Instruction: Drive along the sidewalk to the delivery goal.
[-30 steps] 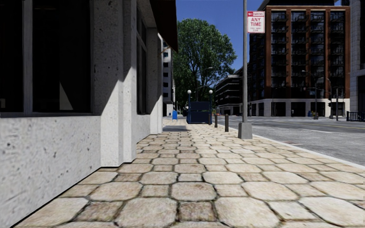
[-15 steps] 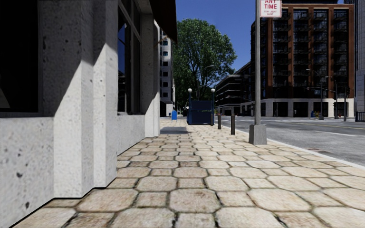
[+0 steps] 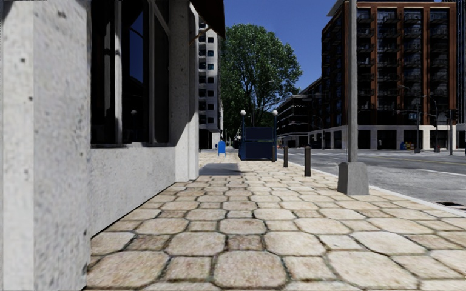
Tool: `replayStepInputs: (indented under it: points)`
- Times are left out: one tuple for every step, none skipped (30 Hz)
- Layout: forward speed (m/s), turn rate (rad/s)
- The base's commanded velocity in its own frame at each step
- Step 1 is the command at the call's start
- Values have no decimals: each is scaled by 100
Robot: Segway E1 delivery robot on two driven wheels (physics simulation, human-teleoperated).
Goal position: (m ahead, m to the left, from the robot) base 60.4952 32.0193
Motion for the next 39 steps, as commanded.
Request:
replayStepInputs:
  points:
    - [192,0]
    - [192,0]
    - [192,0]
    - [192,0]
    - [192,0]
    - [192,0]
    - [192,0]
    - [192,0]
    - [192,0]
    - [192,0]
    - [192,0]
    - [192,0]
    - [192,0]
    - [192,0]
    - [192,0]
    - [192,0]
    - [192,0]
    - [192,0]
    - [192,0]
    - [192,0]
    - [192,0]
    - [192,0]
    - [192,0]
    - [192,0]
    - [192,0]
    - [192,0]
    - [192,0]
    - [192,0]
    - [192,0]
    - [192,0]
    - [192,0]
    - [192,0]
    - [192,0]
    - [192,0]
    - [192,0]
    - [192,0]
    - [192,0]
    - [192,0]
    - [192,0]
